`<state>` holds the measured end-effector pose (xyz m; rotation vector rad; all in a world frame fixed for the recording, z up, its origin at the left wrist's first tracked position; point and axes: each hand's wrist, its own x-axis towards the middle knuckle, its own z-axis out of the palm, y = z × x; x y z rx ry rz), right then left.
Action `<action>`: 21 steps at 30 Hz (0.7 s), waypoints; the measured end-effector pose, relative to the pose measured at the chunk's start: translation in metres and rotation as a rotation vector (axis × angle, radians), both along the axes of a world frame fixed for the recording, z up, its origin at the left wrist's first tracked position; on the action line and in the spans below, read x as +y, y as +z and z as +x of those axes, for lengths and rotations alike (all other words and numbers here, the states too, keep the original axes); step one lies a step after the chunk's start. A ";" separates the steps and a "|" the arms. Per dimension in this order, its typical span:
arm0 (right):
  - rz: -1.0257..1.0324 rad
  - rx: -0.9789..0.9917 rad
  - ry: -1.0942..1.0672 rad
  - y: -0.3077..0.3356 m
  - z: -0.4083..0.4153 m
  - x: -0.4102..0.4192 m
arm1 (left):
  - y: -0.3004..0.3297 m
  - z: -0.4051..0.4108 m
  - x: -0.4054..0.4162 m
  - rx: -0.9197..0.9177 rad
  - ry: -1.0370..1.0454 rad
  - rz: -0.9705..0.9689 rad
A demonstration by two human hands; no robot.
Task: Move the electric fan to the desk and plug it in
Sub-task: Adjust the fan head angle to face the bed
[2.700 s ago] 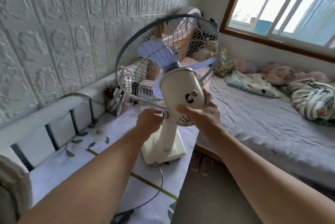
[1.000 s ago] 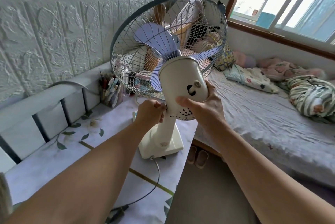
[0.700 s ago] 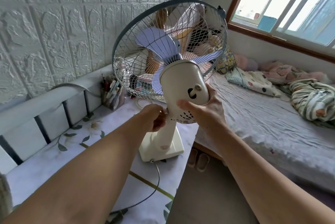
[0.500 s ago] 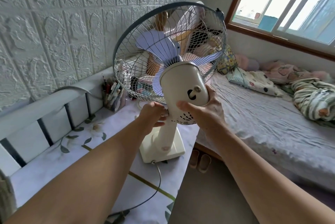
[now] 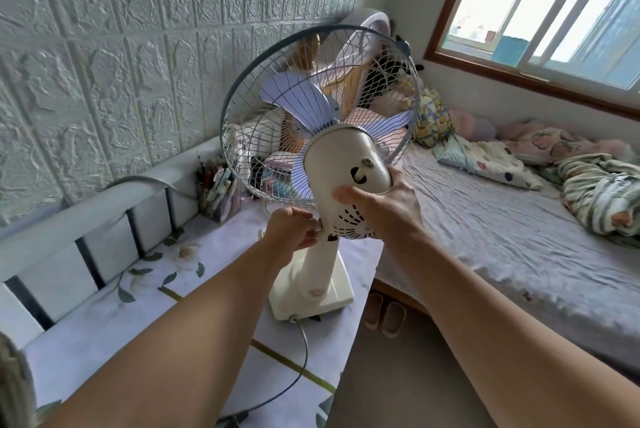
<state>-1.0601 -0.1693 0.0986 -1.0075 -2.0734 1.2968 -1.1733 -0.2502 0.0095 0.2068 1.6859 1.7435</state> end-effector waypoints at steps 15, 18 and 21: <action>-0.062 -0.098 -0.008 0.015 -0.025 0.006 | 0.002 0.002 0.003 -0.013 0.064 -0.014; -0.078 -0.123 0.000 0.021 -0.027 0.007 | 0.004 0.002 0.005 0.001 0.062 -0.033; -0.085 -0.146 0.018 0.024 -0.029 0.009 | 0.006 0.004 0.003 -0.009 0.062 -0.038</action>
